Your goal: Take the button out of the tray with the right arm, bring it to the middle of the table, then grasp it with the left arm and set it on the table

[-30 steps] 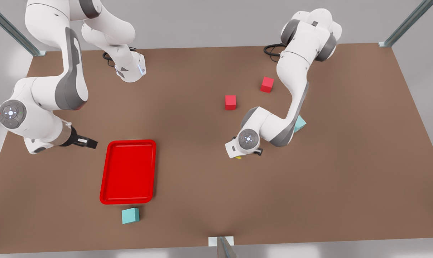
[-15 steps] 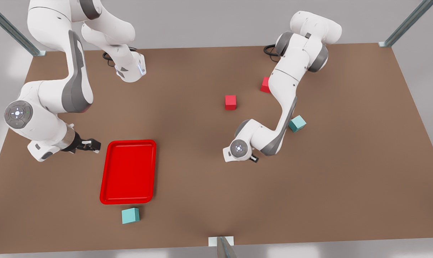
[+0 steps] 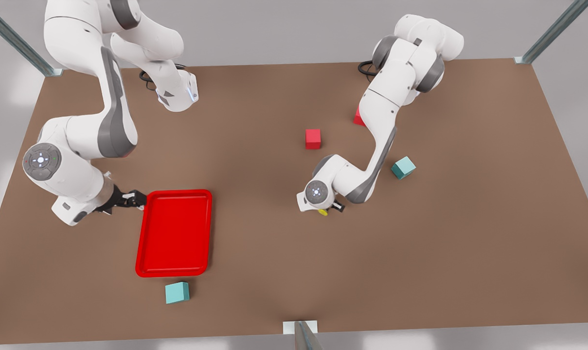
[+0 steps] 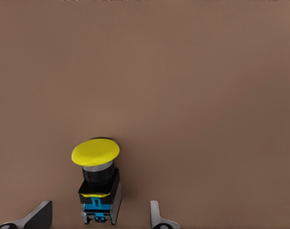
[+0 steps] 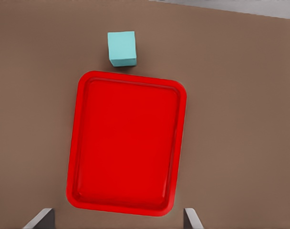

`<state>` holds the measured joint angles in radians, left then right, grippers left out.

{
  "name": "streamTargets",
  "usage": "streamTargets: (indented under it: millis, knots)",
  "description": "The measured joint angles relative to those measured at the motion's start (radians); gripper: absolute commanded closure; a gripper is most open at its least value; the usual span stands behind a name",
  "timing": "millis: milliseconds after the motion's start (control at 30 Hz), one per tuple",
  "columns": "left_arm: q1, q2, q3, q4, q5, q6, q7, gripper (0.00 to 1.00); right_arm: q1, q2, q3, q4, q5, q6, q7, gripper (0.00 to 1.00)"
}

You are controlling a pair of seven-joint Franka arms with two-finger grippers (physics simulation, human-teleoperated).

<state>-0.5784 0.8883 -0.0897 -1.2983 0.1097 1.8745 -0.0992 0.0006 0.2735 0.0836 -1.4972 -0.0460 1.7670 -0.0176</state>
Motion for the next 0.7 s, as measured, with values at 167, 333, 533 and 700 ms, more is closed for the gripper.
streamTargets:
  millis: [167, 333, 533, 700]
  knots:
    - [0.000, 0.010, 0.000, 0.000, 0.000, 0.017, -0.021, 0.01, -0.061, -0.081, 0.000, -0.090, 0.001, 0.022, 0.004, 0.00]
    - [0.000, 0.019, 0.001, 0.001, -0.003, 0.025, -0.037, 0.01, -0.057, -0.083, 0.001, -0.095, 0.001, 0.030, 0.006, 0.00]
    - [0.001, 0.032, 0.001, 0.002, -0.005, 0.029, -0.051, 0.02, -0.057, -0.081, 0.001, -0.096, 0.001, 0.033, 0.009, 0.00]
    - [0.008, 0.033, -0.001, 0.006, -0.015, 0.030, -0.059, 0.02, -0.057, -0.079, 0.001, -0.096, 0.001, 0.032, 0.010, 0.00]
